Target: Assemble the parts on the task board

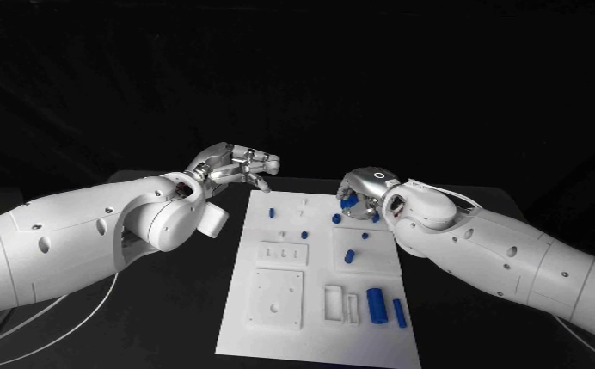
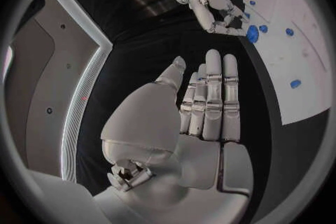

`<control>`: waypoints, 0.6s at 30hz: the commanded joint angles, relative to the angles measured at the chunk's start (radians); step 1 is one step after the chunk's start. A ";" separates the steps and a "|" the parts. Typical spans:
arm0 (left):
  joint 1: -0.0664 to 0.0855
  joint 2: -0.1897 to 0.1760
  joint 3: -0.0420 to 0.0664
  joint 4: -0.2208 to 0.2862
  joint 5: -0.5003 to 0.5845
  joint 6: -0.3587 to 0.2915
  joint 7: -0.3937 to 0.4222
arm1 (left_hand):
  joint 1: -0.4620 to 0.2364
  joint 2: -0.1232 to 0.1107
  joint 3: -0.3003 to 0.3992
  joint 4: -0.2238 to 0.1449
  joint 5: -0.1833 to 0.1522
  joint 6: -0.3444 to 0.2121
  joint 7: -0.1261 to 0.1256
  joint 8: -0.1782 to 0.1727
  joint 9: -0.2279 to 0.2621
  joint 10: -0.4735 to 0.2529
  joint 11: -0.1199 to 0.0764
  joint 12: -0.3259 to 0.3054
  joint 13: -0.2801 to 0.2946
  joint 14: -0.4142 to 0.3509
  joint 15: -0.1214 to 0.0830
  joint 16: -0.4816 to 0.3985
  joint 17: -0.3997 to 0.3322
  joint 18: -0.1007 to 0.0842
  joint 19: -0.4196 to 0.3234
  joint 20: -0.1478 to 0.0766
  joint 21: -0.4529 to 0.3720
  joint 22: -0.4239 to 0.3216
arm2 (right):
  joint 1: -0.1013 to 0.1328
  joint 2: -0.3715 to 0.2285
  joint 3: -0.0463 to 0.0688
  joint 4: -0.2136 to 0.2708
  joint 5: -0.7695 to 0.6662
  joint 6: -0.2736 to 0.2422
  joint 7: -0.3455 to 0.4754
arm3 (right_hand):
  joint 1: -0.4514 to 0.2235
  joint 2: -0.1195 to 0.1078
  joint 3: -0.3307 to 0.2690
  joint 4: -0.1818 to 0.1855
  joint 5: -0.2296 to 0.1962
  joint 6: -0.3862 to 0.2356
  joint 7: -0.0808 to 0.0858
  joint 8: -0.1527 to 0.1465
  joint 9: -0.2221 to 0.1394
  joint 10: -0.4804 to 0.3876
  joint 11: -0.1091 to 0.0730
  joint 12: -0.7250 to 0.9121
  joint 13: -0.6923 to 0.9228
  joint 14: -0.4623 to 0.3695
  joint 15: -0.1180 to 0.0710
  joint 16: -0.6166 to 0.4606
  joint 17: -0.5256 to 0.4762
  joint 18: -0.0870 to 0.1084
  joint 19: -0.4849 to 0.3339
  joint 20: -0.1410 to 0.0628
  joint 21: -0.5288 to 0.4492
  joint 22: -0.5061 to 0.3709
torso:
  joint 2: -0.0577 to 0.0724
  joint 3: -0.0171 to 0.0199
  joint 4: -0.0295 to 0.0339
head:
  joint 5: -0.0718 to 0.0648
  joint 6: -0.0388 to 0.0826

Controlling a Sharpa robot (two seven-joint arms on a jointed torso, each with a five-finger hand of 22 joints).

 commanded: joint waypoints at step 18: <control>0.003 0.002 0.001 0.003 -0.004 0.020 0.009 | -0.010 0.002 -0.008 -0.001 0.005 -0.007 -0.001 -0.004 -0.001 -0.009 -0.002 -0.001 0.000 -0.006 0.003 0.005 -0.006 0.014 -0.004 0.007 0.006 -0.004 | -0.027 0.028 0.000 -0.031 -0.048 0.013 -0.008 | 0.001 -0.007 0.015 0.003 -0.020 0.004 -0.002 -0.004 -0.001 0.002 -0.002 -0.004 0.000 -0.005 -0.001 0.006 -0.003 -0.008 0.036 0.001 -0.101 0.131 | 0.032 -0.0070 0.0164 | -0.005 0.009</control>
